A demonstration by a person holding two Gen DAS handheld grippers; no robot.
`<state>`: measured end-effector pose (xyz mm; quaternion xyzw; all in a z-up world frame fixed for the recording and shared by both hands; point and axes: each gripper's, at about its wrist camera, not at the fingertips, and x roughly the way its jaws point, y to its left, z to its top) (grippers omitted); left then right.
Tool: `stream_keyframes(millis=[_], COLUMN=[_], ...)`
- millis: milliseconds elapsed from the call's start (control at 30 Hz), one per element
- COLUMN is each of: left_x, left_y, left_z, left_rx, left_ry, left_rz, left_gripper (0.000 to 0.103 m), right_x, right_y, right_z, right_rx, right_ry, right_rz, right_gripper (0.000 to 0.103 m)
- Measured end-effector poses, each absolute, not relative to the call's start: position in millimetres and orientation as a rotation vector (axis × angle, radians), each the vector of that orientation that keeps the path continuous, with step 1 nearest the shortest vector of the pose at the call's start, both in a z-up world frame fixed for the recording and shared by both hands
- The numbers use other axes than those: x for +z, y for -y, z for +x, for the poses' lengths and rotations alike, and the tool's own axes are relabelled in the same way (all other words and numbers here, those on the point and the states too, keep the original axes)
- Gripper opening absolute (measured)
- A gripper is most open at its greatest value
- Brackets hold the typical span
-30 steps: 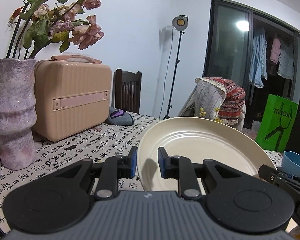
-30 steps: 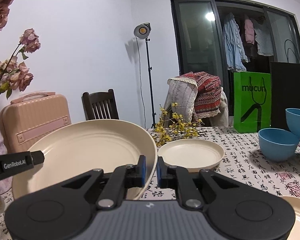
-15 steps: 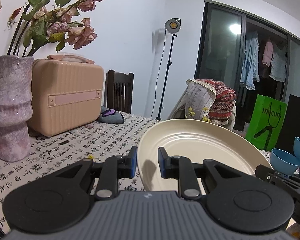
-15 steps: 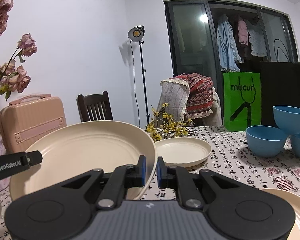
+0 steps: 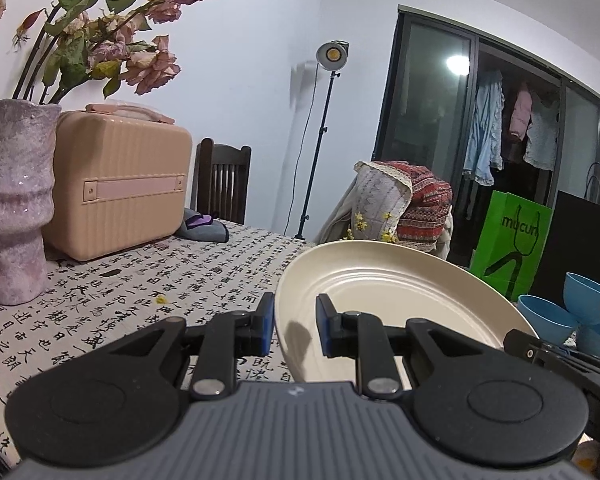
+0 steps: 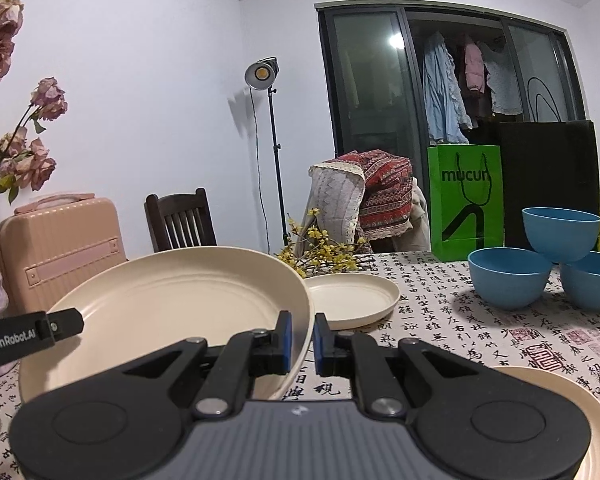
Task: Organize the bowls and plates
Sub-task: 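Carry the held cream plates toward the blue bowls with both grippers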
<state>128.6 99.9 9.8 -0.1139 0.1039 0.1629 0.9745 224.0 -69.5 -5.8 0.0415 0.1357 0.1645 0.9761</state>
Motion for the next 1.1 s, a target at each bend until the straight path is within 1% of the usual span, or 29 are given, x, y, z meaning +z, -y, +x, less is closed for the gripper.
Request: stream_keyframes(millis=[1100], left_x=[-4], left_y=[-61], left_z=[126], left_rx=[0.23], left_ry=[-0.203], left_rz=[-0.218], left_gripper=[0.022], right_x=[-18], right_y=[116], right_z=[207], right_rx=[0.244], right_ry=[-0.259], right_rz=[0.087], right_gripper=[0.011])
